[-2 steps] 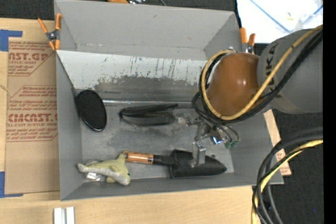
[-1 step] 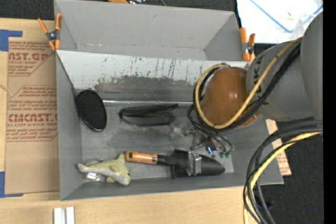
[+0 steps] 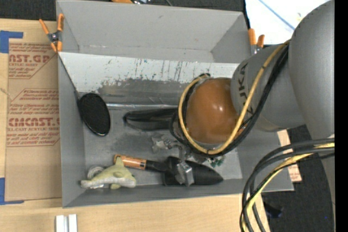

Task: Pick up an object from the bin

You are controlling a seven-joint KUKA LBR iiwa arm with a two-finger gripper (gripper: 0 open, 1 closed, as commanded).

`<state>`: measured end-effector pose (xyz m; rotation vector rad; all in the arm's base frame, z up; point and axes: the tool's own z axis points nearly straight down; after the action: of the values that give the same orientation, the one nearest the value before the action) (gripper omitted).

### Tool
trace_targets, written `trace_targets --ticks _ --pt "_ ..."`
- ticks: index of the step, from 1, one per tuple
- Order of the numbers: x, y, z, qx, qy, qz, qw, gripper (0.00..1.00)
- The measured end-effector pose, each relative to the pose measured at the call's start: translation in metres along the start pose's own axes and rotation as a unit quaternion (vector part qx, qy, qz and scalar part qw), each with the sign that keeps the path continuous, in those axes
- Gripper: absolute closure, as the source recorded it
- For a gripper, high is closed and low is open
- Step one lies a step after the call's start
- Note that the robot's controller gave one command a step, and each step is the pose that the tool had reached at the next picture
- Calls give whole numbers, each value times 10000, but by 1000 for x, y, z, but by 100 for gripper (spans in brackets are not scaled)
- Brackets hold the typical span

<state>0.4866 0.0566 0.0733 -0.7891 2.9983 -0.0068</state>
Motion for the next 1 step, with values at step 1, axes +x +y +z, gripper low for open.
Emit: trace_targets --ticks 1 --pt "-10 15 2 -62 153 582 9982 100"
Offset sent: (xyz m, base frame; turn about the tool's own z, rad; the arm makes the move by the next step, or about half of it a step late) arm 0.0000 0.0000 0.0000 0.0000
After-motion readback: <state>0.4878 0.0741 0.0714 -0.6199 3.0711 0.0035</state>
